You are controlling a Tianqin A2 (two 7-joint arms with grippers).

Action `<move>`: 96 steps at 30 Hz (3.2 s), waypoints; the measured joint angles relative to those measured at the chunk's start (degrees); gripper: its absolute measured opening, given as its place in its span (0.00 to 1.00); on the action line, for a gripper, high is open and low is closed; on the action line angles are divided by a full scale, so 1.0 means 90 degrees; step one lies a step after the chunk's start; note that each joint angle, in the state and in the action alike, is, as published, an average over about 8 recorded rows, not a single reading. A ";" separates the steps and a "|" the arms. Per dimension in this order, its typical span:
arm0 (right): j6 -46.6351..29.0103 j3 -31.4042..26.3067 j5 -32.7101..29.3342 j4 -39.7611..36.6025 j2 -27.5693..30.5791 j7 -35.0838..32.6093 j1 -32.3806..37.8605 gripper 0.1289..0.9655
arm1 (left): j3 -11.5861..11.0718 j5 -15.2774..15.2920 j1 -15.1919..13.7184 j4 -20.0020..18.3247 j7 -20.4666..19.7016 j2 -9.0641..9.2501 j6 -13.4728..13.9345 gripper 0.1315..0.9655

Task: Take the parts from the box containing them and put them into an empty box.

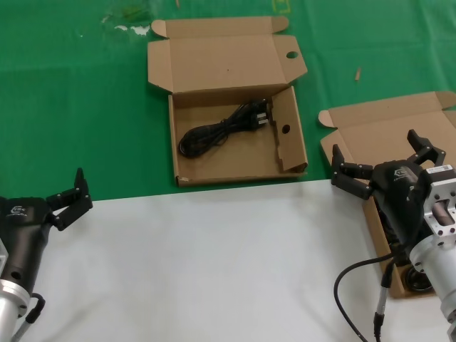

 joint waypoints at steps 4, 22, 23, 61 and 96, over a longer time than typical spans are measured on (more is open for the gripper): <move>0.0000 0.0000 0.0000 0.0000 0.0000 0.0000 0.0000 1.00 | 0.0000 0.0000 0.0000 0.0000 0.0000 0.0000 0.0000 1.00; 0.0000 0.0000 0.0000 0.0000 0.0000 0.0000 0.0000 1.00 | 0.0000 0.0000 0.0000 0.0000 0.0003 0.0000 0.0000 1.00; 0.0000 0.0000 0.0000 0.0000 0.0000 0.0000 0.0000 1.00 | 0.0000 0.0000 0.0000 0.0000 0.0003 0.0000 0.0000 1.00; 0.0000 0.0000 0.0000 0.0000 0.0000 0.0000 0.0000 1.00 | 0.0000 0.0000 0.0000 0.0000 0.0001 0.0000 0.0000 1.00; 0.0000 0.0000 0.0000 0.0000 0.0000 0.0000 0.0000 1.00 | 0.0000 0.0000 0.0000 0.0000 0.0000 0.0000 0.0000 1.00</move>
